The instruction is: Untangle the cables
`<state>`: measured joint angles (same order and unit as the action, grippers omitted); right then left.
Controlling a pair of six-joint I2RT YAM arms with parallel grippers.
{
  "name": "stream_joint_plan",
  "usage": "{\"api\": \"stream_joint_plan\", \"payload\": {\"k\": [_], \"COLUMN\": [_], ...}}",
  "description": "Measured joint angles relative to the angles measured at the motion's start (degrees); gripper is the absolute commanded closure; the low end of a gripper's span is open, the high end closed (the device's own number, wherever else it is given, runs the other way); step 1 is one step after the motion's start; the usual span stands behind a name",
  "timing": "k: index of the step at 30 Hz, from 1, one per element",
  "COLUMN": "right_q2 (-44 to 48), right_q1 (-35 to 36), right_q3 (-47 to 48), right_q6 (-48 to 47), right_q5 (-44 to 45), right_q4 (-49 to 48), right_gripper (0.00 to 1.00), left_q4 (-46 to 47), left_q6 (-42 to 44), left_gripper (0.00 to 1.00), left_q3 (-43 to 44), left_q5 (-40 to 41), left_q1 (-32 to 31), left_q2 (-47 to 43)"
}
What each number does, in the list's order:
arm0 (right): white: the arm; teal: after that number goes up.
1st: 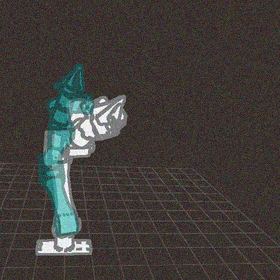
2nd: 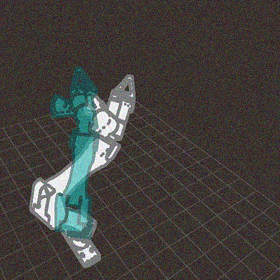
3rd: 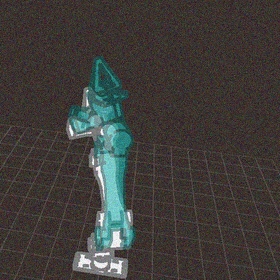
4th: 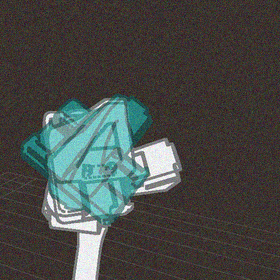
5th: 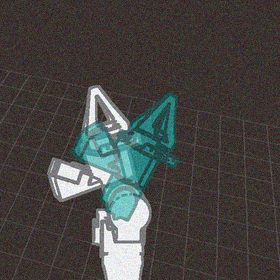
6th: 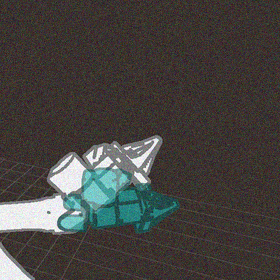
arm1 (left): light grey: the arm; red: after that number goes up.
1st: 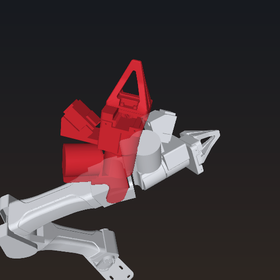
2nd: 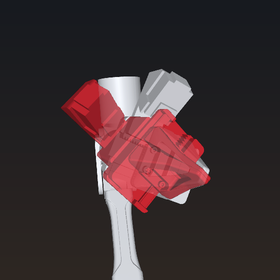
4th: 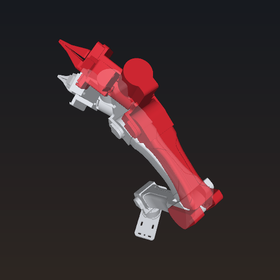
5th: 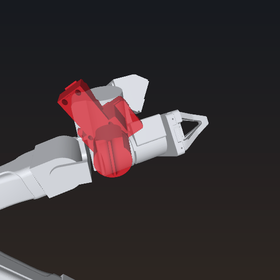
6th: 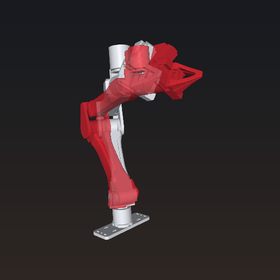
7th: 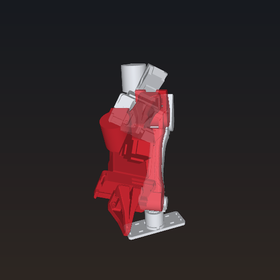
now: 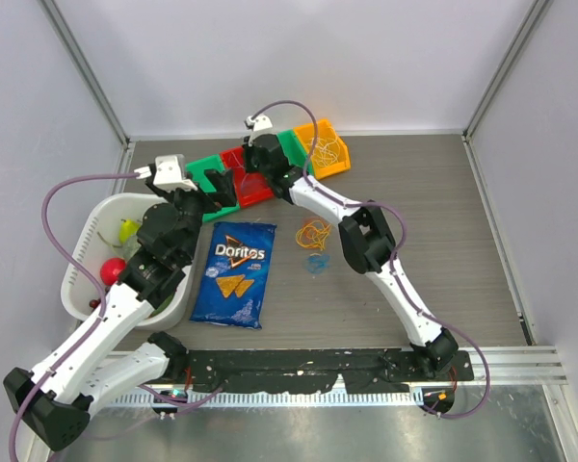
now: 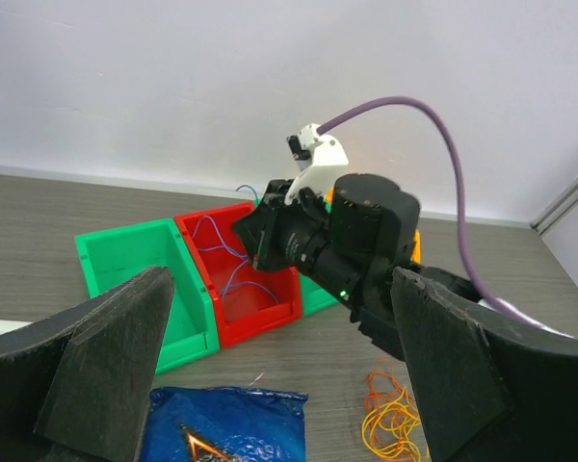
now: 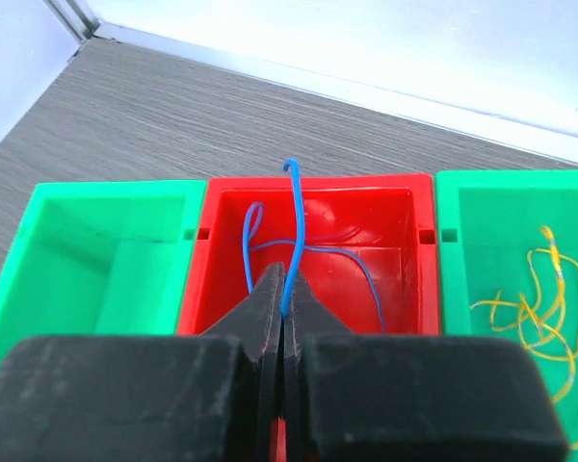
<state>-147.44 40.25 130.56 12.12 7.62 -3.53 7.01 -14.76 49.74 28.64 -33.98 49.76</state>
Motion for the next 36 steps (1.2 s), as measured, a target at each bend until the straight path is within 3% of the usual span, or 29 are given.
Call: {"api": "stream_joint_plan", "payload": {"k": [5, 7, 9, 12, 23, 26, 33, 36], "right_q2": [-5.6, -6.7, -6.3, -4.2, 2.4, 2.8, 6.4, 8.7], "right_q1": [0.0, 0.0, 0.0, 0.1, 0.1, 0.1, 0.1, 0.1], "right_q3": [2.4, 2.5, 2.2, -1.2, 0.7, 4.0, 2.3, -1.6], "right_q6": [-0.8, -1.4, -1.4, -1.4, -1.6, -1.3, -0.7, 0.5], "right_q5": [0.5, 1.5, 1.7, 2.0, 3.0, 3.6, 3.3, 0.6], "right_q4": [-2.4, -2.2, -2.0, -1.0, 13.7, 16.9, 20.2, 19.8], "right_gripper": [0.88, 0.79, 0.64, 0.56, 0.28, 0.27, 0.27, 0.33], "left_q4": [0.0, 0.0, 0.0, 0.0, 0.0, 0.0, -0.1, -0.1], "left_q6": [0.0, 0.0, 0.0, -0.1, -0.3, -0.3, -0.9, -1.2], "left_gripper": [0.00, 0.01, 0.00, 0.00, 0.00, 0.00, 0.00, 0.00], "left_q3": [0.0, 0.0, 0.0, 0.0, 0.0, 0.0, 0.0, 0.0], "left_q5": [-0.2, -0.2, -0.2, -0.3, -0.7, -0.8, -1.3, -1.4], "left_q1": [0.2, 0.2, 0.2, 0.3, 0.3, 0.3, 0.3, 0.3], "left_q2": [0.3, 0.5, 0.6, 0.8, 0.8, 0.8, 1.3, 1.5]}}
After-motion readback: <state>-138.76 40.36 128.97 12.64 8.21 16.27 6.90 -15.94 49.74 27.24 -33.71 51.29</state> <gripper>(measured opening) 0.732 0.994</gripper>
